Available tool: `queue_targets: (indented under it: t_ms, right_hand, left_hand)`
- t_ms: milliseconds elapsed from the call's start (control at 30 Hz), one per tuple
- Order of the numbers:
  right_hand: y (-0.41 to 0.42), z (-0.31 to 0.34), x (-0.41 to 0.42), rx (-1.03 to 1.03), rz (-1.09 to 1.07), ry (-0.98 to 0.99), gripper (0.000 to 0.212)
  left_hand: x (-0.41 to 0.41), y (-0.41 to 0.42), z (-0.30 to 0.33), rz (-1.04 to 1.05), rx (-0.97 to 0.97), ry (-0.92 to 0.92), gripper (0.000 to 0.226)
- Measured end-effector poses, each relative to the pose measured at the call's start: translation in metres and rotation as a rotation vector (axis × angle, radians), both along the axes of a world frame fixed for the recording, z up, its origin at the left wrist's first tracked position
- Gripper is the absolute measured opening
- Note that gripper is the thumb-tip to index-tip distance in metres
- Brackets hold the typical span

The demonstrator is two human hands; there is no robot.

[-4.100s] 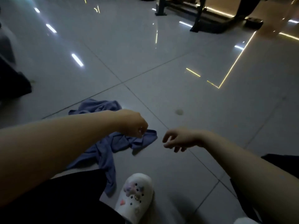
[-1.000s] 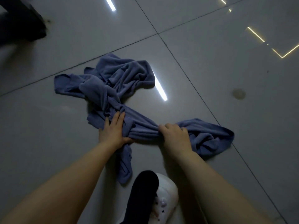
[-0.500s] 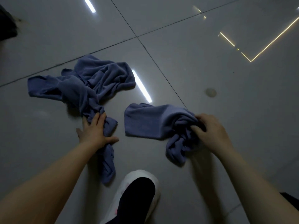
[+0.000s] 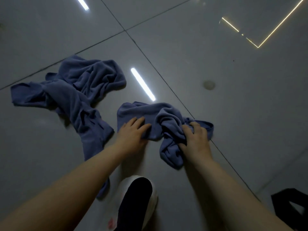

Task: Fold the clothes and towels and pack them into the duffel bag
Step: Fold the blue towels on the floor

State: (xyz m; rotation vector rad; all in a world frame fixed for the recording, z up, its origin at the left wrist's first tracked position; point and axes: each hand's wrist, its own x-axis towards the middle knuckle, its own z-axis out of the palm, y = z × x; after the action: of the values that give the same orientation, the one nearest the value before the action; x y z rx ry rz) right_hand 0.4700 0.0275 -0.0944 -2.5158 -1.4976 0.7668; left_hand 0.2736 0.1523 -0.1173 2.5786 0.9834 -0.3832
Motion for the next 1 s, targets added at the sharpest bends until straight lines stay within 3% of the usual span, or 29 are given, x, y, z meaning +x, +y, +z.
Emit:
queue_targets:
  t_ms: [133,233,300,400,467,567,633,700,800,867,933,1000]
  right_hand:
    - [-0.003,-0.001,0.006,0.044,-0.022,0.039,0.050]
    - [-0.004,-0.002,0.018,0.102,-0.129,0.126,0.047]
    - [-0.001,0.009,0.034,0.177,-0.373,0.366,0.041]
    - [0.002,0.026,0.064,0.255,-0.585,0.657,0.056]
    - [0.000,0.029,0.080,0.266,-0.629,0.582,0.063]
    - [-0.011,0.033,0.092,0.393,-0.710,0.242,0.044]
    - [-0.020,0.030,0.089,0.491,-0.611,0.093,0.029]
    - [-0.030,0.019,0.077,0.497,-0.325,0.110,0.029]
    - [-0.041,-0.003,0.062,0.189,0.041,0.158,0.053]
    - [-0.047,-0.011,0.057,0.089,0.090,0.066,0.046]
    - [-0.050,-0.012,0.056,0.131,0.137,0.020,0.030]
    - [-0.050,-0.009,0.060,0.188,0.095,0.101,0.025]
  left_hand:
    - [-0.008,0.002,-0.002,-0.021,0.158,-0.142,0.042]
    - [-0.006,0.001,-0.001,0.016,0.166,-0.174,0.024]
    - [0.003,0.004,0.003,0.143,0.144,-0.155,0.017]
    - [0.021,0.014,0.016,0.431,0.092,-0.247,0.022]
    - [0.036,0.010,0.029,0.340,0.176,-0.417,0.024]
    - [0.054,-0.013,0.038,-0.066,0.219,-0.622,0.032]
    - [0.066,-0.032,0.031,-0.258,0.150,-0.543,0.044]
    - [0.075,-0.040,0.019,-0.348,0.087,-0.347,0.057]
    - [0.082,-0.032,0.005,-0.346,0.053,-0.250,0.063]
    - [0.083,-0.026,0.000,-0.339,0.029,-0.287,0.056]
    - [0.081,-0.028,0.002,-0.275,-0.017,-0.344,0.046]
    - [0.077,-0.030,0.009,-0.129,-0.096,-0.391,0.038]
